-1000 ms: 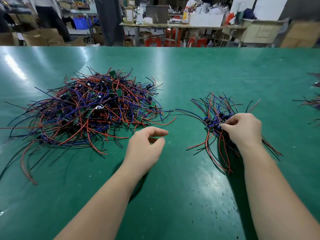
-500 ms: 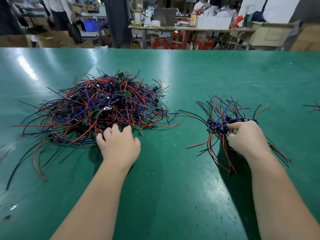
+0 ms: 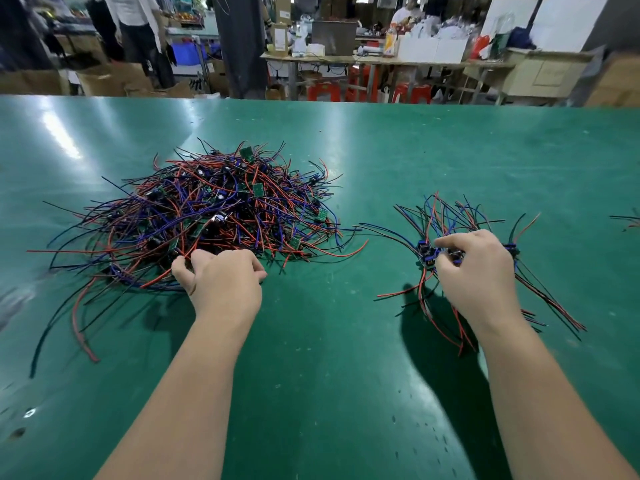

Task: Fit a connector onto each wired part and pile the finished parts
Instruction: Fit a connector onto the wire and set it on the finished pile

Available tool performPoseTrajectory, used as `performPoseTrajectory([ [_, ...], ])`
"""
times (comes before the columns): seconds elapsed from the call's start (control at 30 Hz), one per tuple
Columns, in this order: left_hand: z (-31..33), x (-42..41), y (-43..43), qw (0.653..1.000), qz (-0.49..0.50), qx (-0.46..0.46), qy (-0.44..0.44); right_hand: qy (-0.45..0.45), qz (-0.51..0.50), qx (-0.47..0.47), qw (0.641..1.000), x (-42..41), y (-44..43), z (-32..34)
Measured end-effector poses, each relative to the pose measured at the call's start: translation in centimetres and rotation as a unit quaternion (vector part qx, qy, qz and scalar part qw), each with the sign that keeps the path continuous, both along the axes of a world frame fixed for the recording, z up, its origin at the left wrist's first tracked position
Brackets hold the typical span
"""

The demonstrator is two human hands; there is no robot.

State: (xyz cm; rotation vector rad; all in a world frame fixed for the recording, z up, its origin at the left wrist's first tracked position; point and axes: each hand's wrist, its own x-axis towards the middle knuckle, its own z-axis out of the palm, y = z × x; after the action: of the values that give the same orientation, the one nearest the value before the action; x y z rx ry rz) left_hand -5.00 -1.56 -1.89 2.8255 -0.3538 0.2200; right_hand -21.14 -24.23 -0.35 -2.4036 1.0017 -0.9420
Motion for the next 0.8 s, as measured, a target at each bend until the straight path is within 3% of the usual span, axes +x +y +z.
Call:
performPoseTrajectory([
  [0.07, 0.4, -0.6, -0.4, 0.996, -0.015, -0.072, -0.058, -0.021, -0.003, -0.015, 1.0, 0.1, 0.6, 0.3],
  [0.13, 1.1, -1.5, -0.5, 0.964, -0.064, -0.185, -0.179, -0.058, 0.038, -0.036, 0.997, 0.3, 1.8, 0.7],
  [0.23, 2.4, -3.8, -1.0, 0.845, -0.218, -0.349, -0.342, -0.027, 0.251, 0.017, 0.967, 1.0, 4.5, 0.7],
  [0.3, 2.5, -6.2, -1.8, 0.783, -0.341, -0.41, -0.32, 0.021, 0.391, 0.084, 0.916, 1.6, 6.9, 0.5],
  [0.37, 1.9, -8.4, -2.7, 0.766, -0.43, -0.409, -0.247, 0.072, 0.453, 0.089, 0.884, 2.2, 8.3, -0.2],
  [0.43, 1.3, -9.4, -3.2, 0.761, -0.487, -0.378, -0.201, 0.156, 0.429, 0.057, 0.888, 2.3, 8.6, -0.5],
  [0.47, 1.2, -9.5, -3.4, 0.761, -0.501, -0.367, -0.188, 0.142, 0.41, 0.057, 0.899, 2.3, 8.6, -0.5],
  [0.53, 1.4, -9.4, -3.4, 0.755, -0.512, -0.371, -0.173, 0.005, 0.413, 0.119, 0.903, 2.1, 8.6, 0.0],
  [0.57, 1.6, -9.3, -3.3, 0.75, -0.513, -0.381, -0.174, -0.084, 0.401, 0.212, 0.887, 2.0, 8.4, 0.5],
  [0.67, 1.9, -8.9, -3.1, 0.752, -0.47, -0.415, -0.204, -0.265, 0.325, 0.411, 0.809, 2.2, 7.1, 1.0],
  [0.8, 2.0, -7.8, -2.7, 0.765, -0.37, -0.451, -0.274, -0.364, 0.241, 0.554, 0.709, 2.0, 5.1, 1.5],
])
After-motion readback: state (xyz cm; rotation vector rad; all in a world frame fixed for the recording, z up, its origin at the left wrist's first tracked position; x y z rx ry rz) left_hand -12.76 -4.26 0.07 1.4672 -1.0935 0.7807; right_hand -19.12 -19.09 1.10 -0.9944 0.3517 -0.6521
